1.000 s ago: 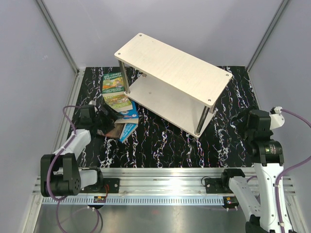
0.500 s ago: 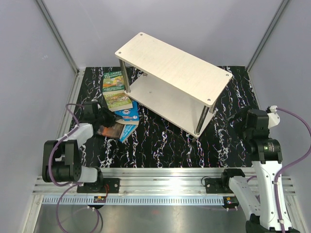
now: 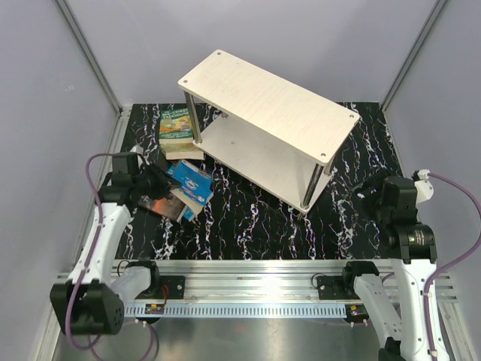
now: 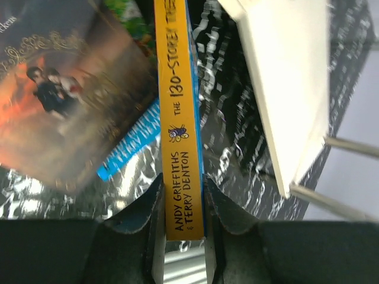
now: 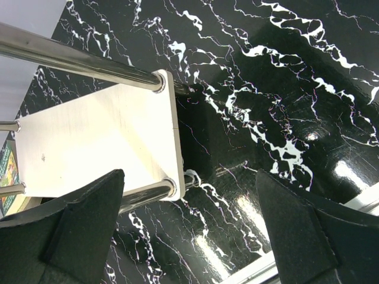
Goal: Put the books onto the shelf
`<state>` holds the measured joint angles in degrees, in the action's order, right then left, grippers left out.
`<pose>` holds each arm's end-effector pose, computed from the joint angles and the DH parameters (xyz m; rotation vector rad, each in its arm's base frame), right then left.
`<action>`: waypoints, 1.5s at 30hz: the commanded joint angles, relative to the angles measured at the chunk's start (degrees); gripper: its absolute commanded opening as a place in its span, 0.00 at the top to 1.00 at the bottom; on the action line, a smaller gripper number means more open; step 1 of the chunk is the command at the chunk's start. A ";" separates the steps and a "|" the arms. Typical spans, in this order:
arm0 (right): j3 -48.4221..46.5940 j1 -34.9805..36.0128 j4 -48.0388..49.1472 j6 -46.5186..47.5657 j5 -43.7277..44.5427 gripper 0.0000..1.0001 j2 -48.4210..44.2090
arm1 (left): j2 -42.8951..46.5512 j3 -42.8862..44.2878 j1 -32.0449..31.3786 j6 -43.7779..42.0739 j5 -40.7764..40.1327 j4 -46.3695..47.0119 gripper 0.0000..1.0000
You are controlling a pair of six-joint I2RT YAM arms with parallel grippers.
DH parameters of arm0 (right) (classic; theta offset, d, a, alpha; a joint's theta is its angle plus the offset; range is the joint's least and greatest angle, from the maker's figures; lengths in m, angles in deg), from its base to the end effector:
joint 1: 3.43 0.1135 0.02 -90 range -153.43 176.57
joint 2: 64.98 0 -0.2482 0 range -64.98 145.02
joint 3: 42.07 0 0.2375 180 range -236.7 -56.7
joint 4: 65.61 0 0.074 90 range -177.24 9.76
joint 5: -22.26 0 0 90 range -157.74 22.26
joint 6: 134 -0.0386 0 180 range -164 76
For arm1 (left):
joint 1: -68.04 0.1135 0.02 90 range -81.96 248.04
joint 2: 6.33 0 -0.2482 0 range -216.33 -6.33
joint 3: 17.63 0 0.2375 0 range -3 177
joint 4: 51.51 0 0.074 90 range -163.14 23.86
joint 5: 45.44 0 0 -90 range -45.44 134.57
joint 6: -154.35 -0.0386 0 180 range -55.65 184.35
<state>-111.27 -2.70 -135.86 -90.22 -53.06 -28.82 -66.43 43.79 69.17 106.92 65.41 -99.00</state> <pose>0.1075 -0.0084 0.3221 0.9788 1.9715 0.1747 0.2102 -0.0096 0.2547 -0.7410 2.3334 -0.7677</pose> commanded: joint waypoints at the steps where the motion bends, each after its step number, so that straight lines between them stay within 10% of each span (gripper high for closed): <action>1: 1.12 -0.03 0.95 1.13 -0.53 0.00 -1.27 | 6.30 6.92 -2.95 -4.95 7.18 -2.30 1.00; 12: -0.80 0.06 -1.86 -0.62 -2.63 0.00 -1.01 | 6.67 2.96 -13.86 6.65 16.96 25.81 1.00; 30: -3.62 0.06 -8.81 1.74 -4.22 0.00 -6.28 | -43.66 10.42 -33.90 35.11 10.19 89.25 1.00; 45: -3.45 -0.03 -8.90 3.41 -2.29 0.00 -7.51 | -50.39 20.10 -39.09 27.84 7.99 70.41 1.00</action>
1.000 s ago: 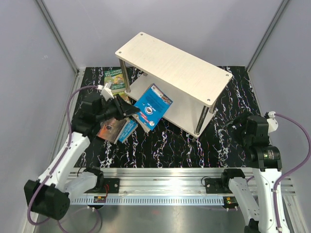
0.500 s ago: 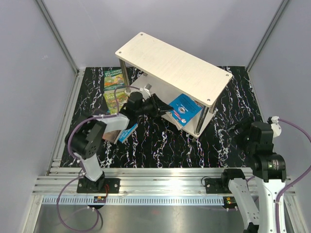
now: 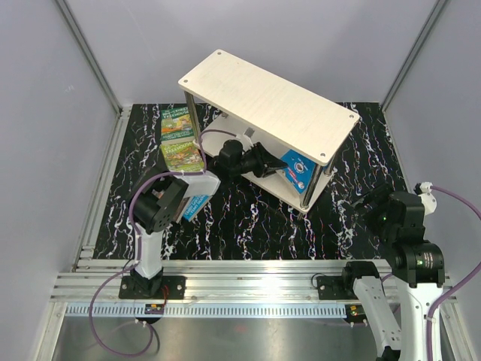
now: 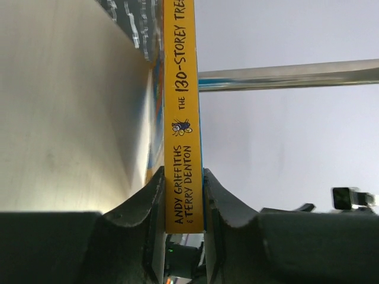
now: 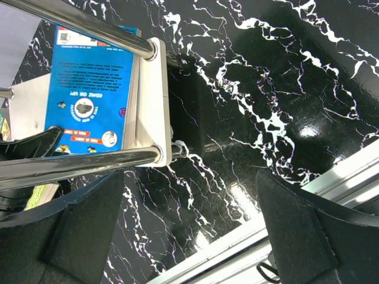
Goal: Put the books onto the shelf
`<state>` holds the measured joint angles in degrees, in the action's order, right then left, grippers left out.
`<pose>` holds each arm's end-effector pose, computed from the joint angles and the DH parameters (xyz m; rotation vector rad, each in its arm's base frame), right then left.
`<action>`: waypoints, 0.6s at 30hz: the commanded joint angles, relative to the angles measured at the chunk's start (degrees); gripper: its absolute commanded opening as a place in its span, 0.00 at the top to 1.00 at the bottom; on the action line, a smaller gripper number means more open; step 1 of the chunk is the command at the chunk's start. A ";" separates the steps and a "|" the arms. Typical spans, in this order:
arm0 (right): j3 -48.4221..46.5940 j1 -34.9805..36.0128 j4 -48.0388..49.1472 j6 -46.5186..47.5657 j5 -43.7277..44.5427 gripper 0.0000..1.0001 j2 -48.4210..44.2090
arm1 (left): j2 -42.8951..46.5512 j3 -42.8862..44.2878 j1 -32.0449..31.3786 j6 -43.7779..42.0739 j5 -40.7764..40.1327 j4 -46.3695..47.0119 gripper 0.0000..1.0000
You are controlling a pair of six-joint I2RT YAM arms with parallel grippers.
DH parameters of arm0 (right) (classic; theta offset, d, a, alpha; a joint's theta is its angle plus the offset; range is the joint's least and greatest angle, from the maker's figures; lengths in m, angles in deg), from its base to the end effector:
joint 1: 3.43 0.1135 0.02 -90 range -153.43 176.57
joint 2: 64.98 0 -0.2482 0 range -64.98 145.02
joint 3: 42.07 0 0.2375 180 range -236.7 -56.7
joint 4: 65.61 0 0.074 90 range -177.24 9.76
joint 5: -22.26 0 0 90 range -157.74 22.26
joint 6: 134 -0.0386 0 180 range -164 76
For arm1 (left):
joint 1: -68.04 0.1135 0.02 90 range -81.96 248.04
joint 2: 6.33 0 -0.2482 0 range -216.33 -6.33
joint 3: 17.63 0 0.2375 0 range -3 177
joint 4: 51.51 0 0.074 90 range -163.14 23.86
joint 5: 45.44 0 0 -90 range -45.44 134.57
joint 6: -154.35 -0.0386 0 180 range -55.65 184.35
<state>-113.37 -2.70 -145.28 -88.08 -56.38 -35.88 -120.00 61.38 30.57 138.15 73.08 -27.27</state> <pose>0.0679 -0.0067 0.3257 0.9193 2.0186 0.2130 0.3230 -0.2708 0.1862 -0.2311 2.1224 -1.7356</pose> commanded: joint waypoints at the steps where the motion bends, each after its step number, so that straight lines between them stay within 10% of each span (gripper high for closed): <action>1: -1.26 0.06 0.61 1.36 1.12 0.00 -0.45 | 3.28 2.51 -0.50 -4.53 0.49 -2.65 1.00; 12: 1.12 0.06 1.84 0.04 0.25 0.00 -0.45 | 5.91 2.41 -1.37 -13.85 -0.56 -19.61 0.96; 18: 1.91 0.06 2.11 -0.75 -0.02 0.00 -0.54 | 6.35 3.38 -1.37 -16.76 -1.09 -25.50 0.70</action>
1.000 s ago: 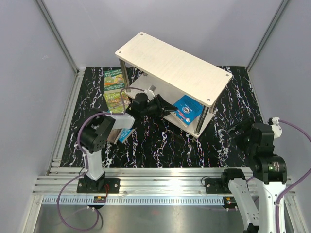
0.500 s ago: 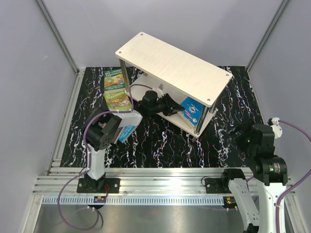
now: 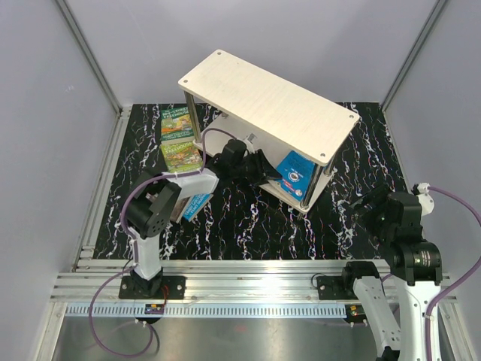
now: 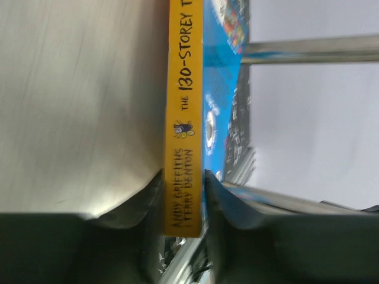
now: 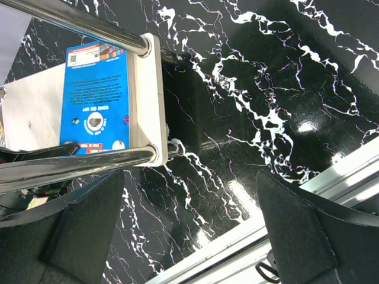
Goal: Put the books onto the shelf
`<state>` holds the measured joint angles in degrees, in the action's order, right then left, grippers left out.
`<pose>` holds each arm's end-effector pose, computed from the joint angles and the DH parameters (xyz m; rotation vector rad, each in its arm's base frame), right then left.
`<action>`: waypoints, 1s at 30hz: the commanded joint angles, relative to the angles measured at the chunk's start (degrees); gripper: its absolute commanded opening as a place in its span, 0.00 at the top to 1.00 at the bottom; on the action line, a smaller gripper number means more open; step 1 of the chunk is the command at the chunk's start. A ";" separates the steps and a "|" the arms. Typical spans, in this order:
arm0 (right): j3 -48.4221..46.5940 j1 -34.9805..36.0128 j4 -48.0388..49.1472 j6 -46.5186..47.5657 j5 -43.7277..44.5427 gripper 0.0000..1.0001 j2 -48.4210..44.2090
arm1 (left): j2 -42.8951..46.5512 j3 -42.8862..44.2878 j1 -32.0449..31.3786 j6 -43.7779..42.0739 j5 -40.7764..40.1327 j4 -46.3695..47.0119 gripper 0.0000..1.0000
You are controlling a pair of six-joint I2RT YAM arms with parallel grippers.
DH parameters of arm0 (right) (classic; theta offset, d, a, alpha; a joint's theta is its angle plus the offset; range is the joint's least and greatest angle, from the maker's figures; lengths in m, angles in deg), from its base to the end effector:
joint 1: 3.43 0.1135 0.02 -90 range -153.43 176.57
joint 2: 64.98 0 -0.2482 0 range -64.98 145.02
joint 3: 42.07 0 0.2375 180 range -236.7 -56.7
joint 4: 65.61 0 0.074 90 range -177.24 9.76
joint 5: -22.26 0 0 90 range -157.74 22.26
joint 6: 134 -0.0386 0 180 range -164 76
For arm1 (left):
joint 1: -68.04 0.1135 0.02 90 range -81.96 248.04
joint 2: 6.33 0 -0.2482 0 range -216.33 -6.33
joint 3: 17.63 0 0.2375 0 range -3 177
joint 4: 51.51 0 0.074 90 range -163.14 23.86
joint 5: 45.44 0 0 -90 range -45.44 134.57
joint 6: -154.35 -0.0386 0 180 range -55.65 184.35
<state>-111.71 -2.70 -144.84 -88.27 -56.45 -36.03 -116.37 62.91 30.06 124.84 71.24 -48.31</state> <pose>0.0705 -0.0067 0.3188 0.9272 2.0349 0.2080 0.3117 -0.2654 0.1817 -0.1180 2.3490 -1.4551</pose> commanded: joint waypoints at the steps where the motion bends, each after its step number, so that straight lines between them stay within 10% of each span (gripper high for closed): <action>1: 0.25 -0.03 1.76 -0.64 0.14 0.00 -0.39 | 2.81 2.20 -0.87 -4.14 0.66 -5.33 0.60; 8: 1.12 0.06 2.19 -0.99 0.66 0.00 -0.74 | 6.23 0.45 -0.78 -7.66 0.48 -10.78 0.01; 16: 1.92 0.06 2.81 -2.40 1.63 0.00 -1.35 | 21.41 -2.71 5.18 -14.77 -4.86 -23.00 0.01; 30: 5.43 0.06 6.41 -4.95 -0.92 0.00 0.93 | 33.67 -10.98 37.88 -31.92 -9.54 -42.26 0.01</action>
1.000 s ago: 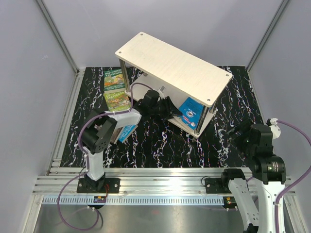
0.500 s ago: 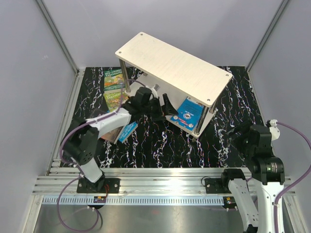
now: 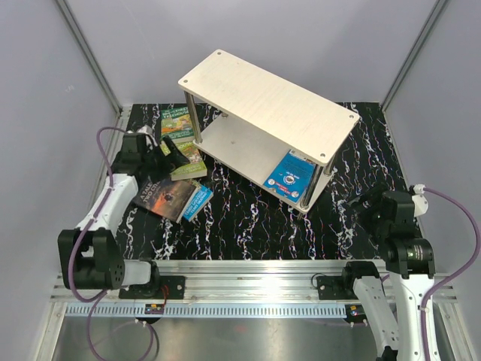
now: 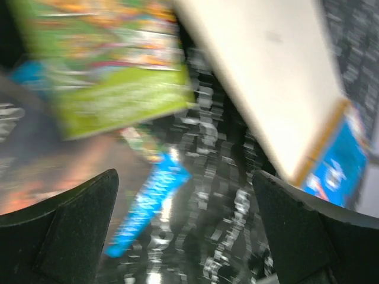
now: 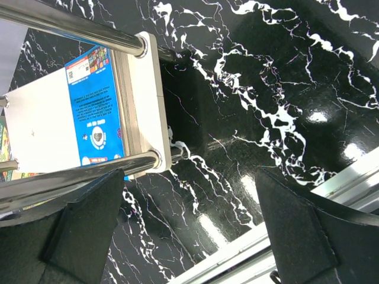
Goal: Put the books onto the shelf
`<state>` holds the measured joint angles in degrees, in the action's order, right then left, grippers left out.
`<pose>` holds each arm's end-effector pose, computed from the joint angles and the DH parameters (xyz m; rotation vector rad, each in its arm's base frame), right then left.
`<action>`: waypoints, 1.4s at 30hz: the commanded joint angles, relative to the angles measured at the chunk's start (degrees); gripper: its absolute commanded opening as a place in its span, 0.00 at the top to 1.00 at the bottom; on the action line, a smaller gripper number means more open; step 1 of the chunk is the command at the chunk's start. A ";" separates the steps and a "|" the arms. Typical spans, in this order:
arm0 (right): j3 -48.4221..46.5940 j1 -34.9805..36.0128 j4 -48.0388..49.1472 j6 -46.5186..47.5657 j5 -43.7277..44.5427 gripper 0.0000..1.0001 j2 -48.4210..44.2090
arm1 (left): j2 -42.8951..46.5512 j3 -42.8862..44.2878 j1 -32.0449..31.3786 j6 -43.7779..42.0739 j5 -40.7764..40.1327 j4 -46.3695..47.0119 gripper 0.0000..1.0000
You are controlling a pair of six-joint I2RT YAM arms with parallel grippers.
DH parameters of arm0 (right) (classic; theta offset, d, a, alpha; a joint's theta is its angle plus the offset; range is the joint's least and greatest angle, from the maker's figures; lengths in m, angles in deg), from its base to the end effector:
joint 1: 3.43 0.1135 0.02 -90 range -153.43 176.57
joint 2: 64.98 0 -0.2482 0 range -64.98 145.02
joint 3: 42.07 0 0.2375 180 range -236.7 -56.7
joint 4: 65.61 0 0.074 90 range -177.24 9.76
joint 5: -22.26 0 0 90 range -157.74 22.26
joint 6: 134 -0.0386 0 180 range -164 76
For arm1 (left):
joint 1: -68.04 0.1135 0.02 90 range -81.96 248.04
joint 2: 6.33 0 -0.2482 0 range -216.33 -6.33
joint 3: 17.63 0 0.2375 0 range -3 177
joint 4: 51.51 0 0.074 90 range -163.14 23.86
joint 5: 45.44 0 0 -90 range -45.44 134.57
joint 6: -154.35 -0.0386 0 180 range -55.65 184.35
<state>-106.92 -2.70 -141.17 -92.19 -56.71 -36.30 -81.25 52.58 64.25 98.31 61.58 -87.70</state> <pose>0.0805 -0.0064 0.3018 1.0004 2.0203 0.2430 0.2746 -0.0295 0.2610 -0.4537 2.2966 -0.6758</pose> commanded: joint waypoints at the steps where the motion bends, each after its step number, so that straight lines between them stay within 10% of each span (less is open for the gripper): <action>1: 0.65 -0.03 3.00 -1.04 -0.83 0.00 1.37 | -2.33 -0.47 6.14 -5.74 0.82 -2.52 0.01; 25: -0.94 0.06 4.94 4.41 -1.80 0.00 8.84 | -34.50 20.71 16.10 -5.48 5.66 3.37 0.01; 42: -0.15 0.06 8.10 4.85 -1.01 0.00 13.41 | -42.68 13.95 15.83 1.11 14.54 16.38 0.14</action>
<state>-106.75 -2.70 -135.99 -88.51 -57.95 -23.66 -120.55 68.60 80.14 97.06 73.12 -72.75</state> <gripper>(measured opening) 0.994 0.886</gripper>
